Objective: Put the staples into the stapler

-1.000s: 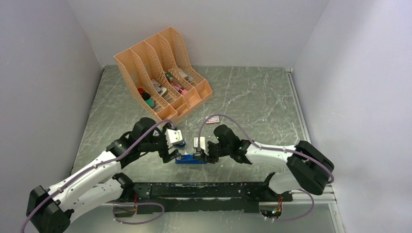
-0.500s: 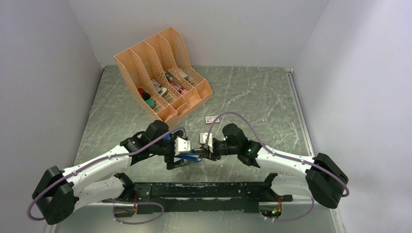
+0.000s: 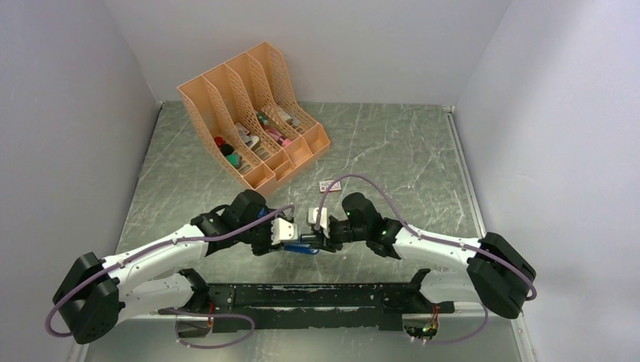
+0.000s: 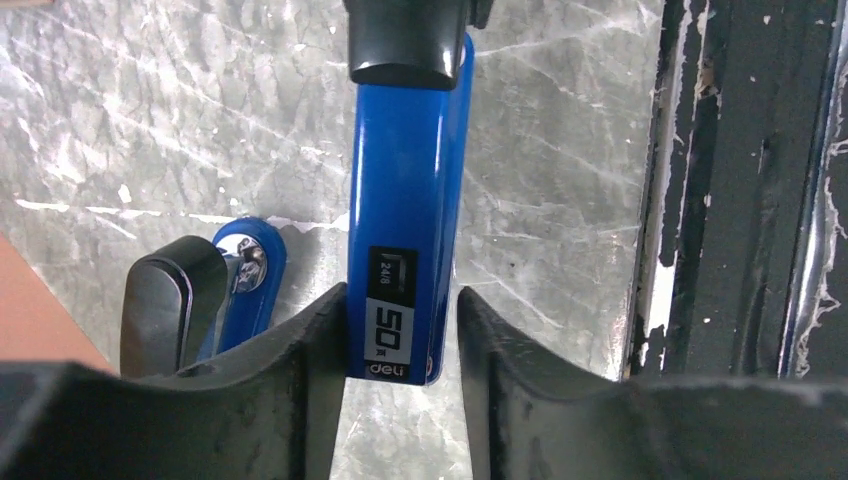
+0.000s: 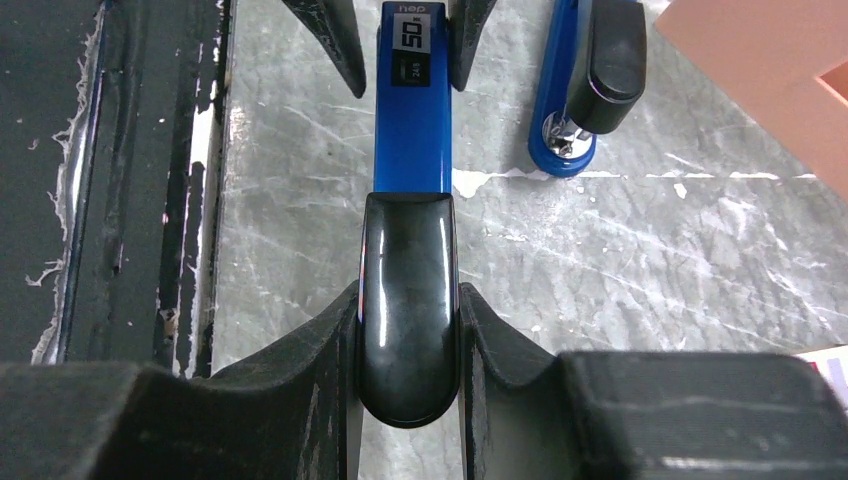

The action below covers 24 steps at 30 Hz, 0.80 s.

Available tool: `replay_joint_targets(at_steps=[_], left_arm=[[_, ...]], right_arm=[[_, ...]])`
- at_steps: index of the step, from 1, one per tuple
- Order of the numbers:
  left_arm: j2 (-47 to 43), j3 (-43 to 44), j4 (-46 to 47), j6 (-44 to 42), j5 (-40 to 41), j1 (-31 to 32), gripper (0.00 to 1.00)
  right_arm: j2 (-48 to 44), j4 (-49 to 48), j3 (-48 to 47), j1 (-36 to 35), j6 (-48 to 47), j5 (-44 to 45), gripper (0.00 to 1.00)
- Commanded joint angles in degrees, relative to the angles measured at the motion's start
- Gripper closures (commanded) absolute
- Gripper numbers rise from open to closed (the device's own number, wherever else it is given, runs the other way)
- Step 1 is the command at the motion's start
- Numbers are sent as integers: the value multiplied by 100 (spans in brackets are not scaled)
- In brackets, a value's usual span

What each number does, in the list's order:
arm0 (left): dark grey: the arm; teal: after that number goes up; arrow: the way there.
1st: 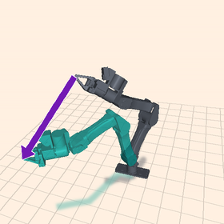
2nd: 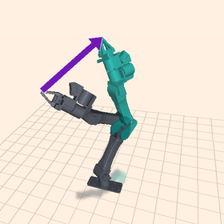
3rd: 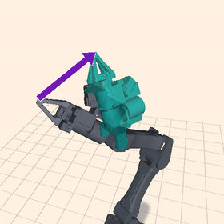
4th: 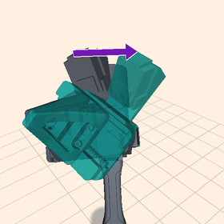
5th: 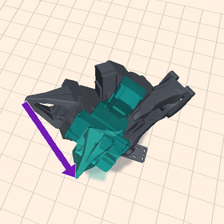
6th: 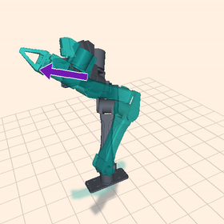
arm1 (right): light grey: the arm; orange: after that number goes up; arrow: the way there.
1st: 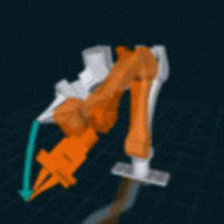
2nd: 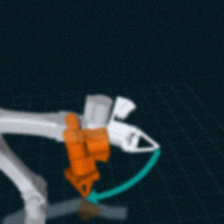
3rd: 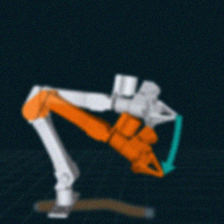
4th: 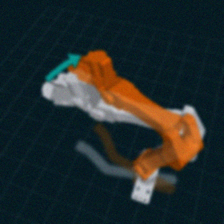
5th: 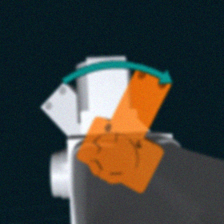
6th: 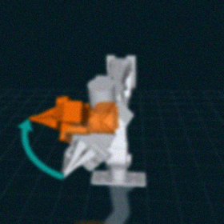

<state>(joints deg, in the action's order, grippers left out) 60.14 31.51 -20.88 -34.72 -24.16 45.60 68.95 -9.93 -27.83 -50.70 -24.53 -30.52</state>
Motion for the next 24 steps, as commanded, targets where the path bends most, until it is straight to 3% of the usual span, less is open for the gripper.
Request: replay_joint_targets(at_steps=[1,6,13,16,21,24], left_arm=[[11,182,-70,-93,255,59,57],[52,168,68,-48,389,54,68],[115,72,312,61,364,100,51],[177,60,317,50,385,165,51],[220,74,296,11,429,186,59],[250,90,307,38,427,190,73]], right_arm=[[0,-387,-63,16,63,-61,100],[-32,-426,-50,16,98,-55,100],[-72,-562,-35,16,262,-130,100],[-124,-612,-7,16,313,-129,100],[-129,-592,6,14,303,-112,100],[-100,-614,6,16,331,-112,100]])
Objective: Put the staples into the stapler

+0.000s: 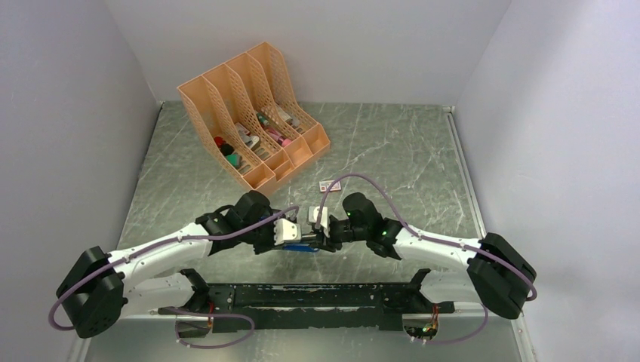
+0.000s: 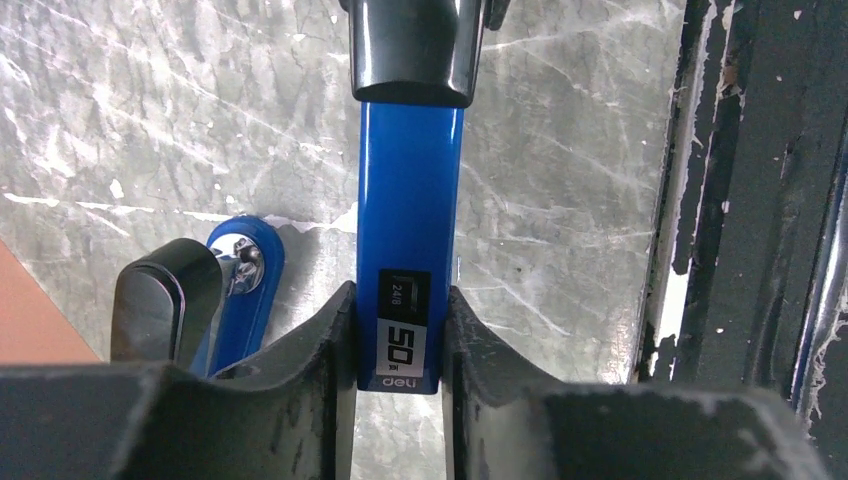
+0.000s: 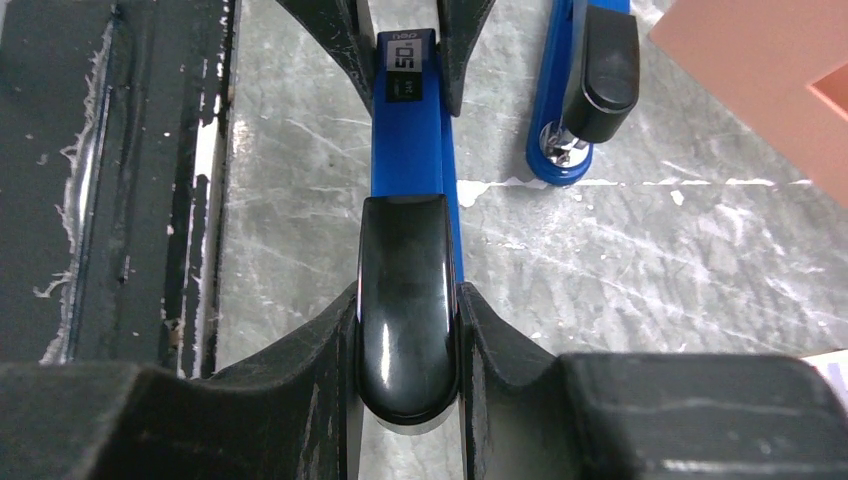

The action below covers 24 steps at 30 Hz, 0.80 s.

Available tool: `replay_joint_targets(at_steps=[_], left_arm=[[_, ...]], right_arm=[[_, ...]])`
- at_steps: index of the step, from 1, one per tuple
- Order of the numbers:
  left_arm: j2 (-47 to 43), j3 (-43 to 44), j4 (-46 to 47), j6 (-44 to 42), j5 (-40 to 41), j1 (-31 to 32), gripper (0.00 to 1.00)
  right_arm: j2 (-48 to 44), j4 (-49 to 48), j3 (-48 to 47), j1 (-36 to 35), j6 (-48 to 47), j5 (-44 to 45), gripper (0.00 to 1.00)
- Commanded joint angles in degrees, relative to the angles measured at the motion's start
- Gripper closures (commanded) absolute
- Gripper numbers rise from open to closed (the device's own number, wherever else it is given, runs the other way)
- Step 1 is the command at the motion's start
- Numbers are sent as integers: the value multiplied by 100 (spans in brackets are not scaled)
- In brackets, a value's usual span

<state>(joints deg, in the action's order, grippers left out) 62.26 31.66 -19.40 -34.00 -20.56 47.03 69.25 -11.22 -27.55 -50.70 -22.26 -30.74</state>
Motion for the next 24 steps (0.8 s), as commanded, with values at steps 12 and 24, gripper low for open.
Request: replay_joint_targets(at_steps=[12,24], left_arm=[[-124,-101,369,213,13,56,93],[251,95,622,1083,395,263,93]], right_arm=[[-596,-1079,326,16,1145,636,51],[-2773,-842,1424,20,6776,4544,27]])
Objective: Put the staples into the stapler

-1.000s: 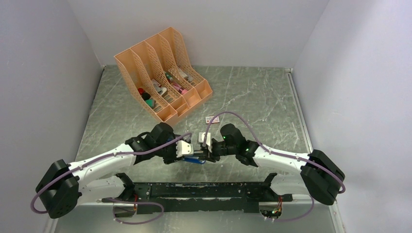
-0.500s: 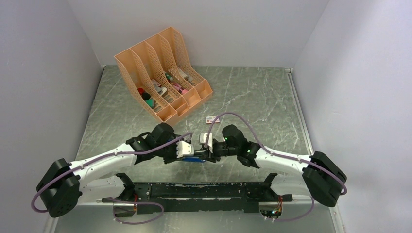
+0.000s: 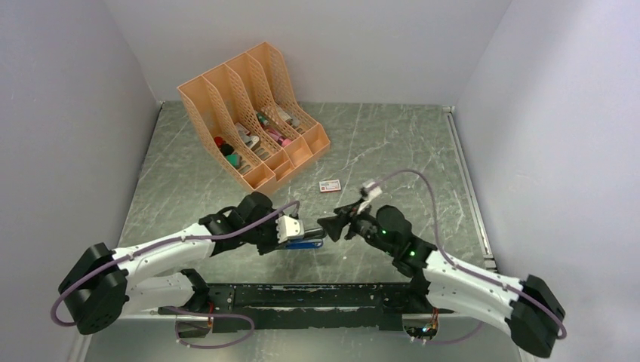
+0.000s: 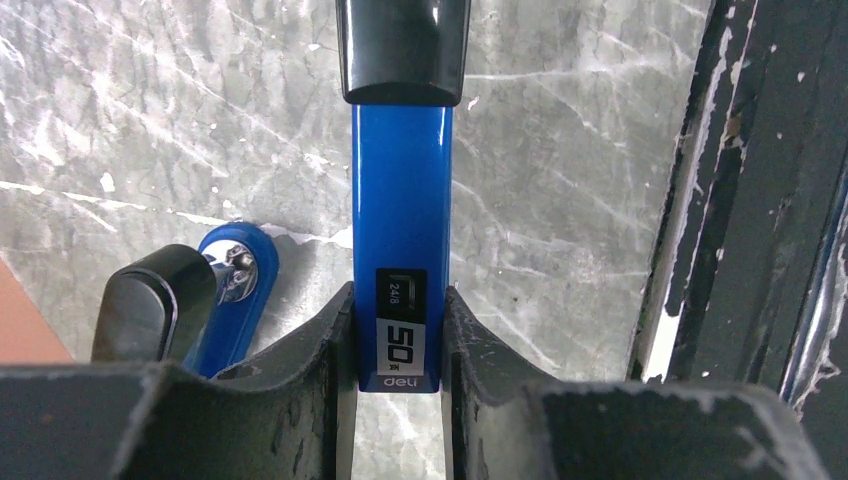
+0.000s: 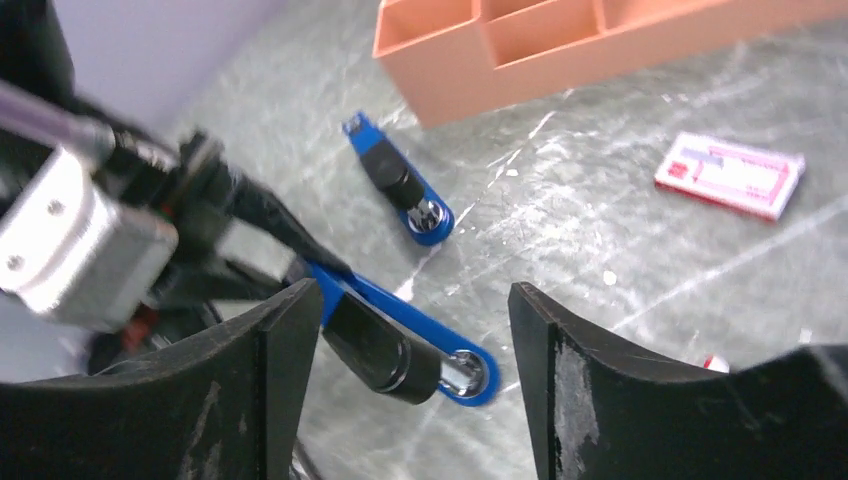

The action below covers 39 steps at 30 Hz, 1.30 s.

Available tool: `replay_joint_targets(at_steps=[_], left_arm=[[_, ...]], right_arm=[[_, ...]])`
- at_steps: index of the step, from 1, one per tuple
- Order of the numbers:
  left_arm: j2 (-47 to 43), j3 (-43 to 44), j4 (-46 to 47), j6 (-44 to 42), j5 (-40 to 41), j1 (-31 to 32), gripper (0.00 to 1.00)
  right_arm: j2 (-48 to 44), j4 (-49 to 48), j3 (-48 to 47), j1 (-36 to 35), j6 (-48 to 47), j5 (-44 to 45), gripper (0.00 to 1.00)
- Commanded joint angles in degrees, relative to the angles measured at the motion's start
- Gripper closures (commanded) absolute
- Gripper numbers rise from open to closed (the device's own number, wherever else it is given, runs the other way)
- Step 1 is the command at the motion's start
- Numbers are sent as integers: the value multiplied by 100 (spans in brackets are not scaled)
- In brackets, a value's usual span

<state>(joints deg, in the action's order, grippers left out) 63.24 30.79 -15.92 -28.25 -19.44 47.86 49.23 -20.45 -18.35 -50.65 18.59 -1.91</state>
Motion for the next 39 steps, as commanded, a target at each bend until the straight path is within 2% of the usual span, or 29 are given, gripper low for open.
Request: replay_joint_targets(at_steps=[1,2,3,4,8,12,18,24,30,35,39], left_arm=[[213,225,312,662,405,237,93],[296,275,379,953,585,320,93],[412,359,410,1172,795,394,93],[558,449,407,1391,973,493,93],[1177,797,478,2271,1820,992,93],[1451,960,687,2917,2204,1326,93],[1439,830,1082,3888,2410,1718,93],[1771,978,878,5268,3099,1981,93],[2247,1234,976,5823,3281,2269,93],[2454,1350,1166,6070,3265,2383,93],[2499,1360,1260,6214,3189,2397,93]], right_arm=[[-968,167,680,14,3268,1822,24],[-1104,294,805,10,3691,1950,18],[-1205,413,883,11,4048,2051,5],[-1265,505,934,12,4290,2131,1],[-1496,966,852,14,4533,2516,0],[-1884,1938,711,21,5203,2961,0],[-2120,1859,1014,27,5771,2507,0],[-1527,2356,802,-8,6743,2002,0],[-925,2762,684,-142,7583,1785,0],[-663,2117,998,-223,7952,1715,0],[-194,1861,902,-260,7892,1713,0]])
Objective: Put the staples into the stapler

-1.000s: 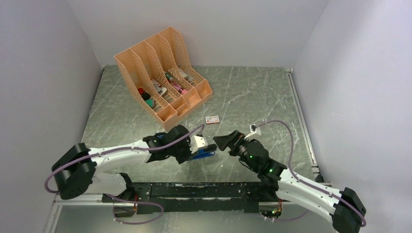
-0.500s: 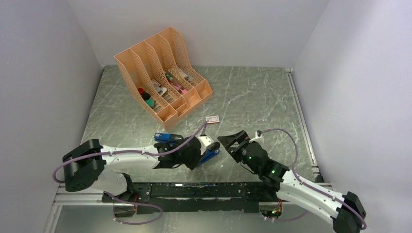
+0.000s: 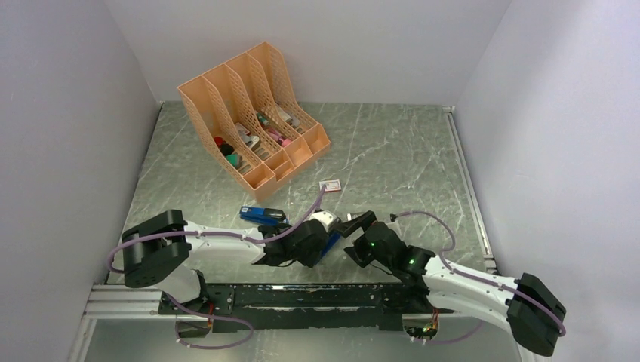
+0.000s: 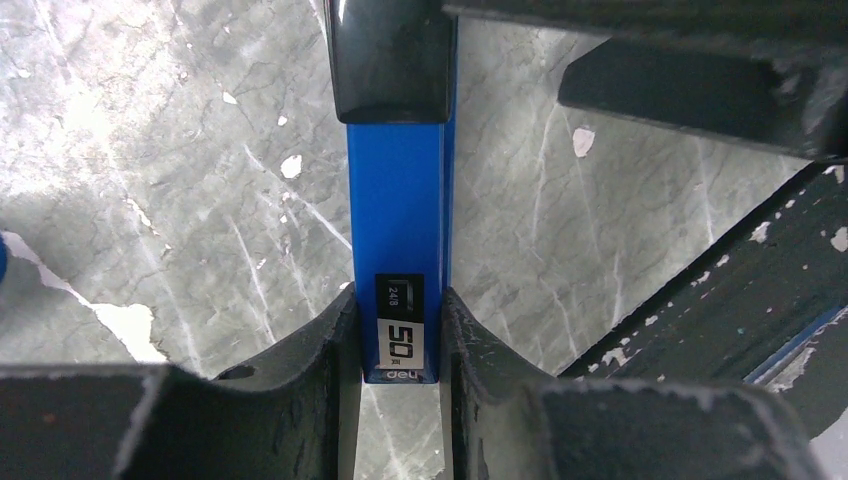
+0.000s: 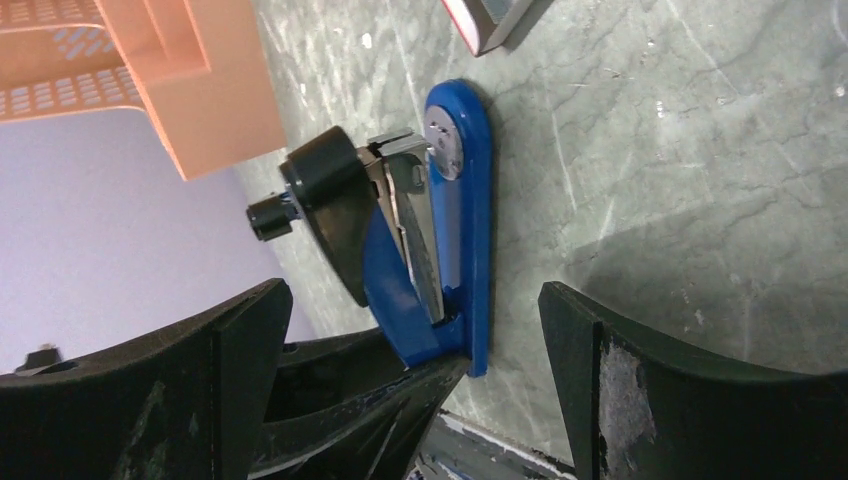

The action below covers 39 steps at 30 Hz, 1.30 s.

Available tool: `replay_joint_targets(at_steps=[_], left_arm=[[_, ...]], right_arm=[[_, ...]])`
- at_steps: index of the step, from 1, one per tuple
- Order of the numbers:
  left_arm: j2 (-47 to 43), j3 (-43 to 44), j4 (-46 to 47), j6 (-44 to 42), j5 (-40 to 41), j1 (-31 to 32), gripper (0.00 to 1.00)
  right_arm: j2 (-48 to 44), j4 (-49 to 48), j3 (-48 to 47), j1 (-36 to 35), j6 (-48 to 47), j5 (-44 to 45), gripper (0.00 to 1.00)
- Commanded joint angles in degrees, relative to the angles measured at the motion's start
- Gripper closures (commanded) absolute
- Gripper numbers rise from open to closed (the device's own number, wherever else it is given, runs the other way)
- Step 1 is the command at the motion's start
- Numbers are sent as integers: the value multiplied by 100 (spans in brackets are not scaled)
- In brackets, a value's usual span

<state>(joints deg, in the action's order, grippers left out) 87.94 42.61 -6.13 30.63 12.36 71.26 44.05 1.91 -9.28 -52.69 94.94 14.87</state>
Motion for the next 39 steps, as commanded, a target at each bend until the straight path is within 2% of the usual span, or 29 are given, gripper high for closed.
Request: replay_joint_targets(at_steps=[1,10,19,26,36,39], left_arm=[[30,182,294,345,-22,56,93],[-202,31,525,523,-269,46,93],[-371,-308,903,583,-595,-114,93],[-347,-394,1014,466,-837,-150,93],[-447,-485,1089,189,-1121,-148,93],[-499,-507,1096,128,-1176,-148,93]], right_arm=[[441,-478,-17,-68,269,15,0],[1429,-1368,95,-185,435,-50,0],[1913,-1443,68,-217,580,-7,1],[2189,-1536,69,-219,400,285,9],[3106,-1912,17,-216,272,300,8],[3247,-1923,-8,-216,193,406,12]])
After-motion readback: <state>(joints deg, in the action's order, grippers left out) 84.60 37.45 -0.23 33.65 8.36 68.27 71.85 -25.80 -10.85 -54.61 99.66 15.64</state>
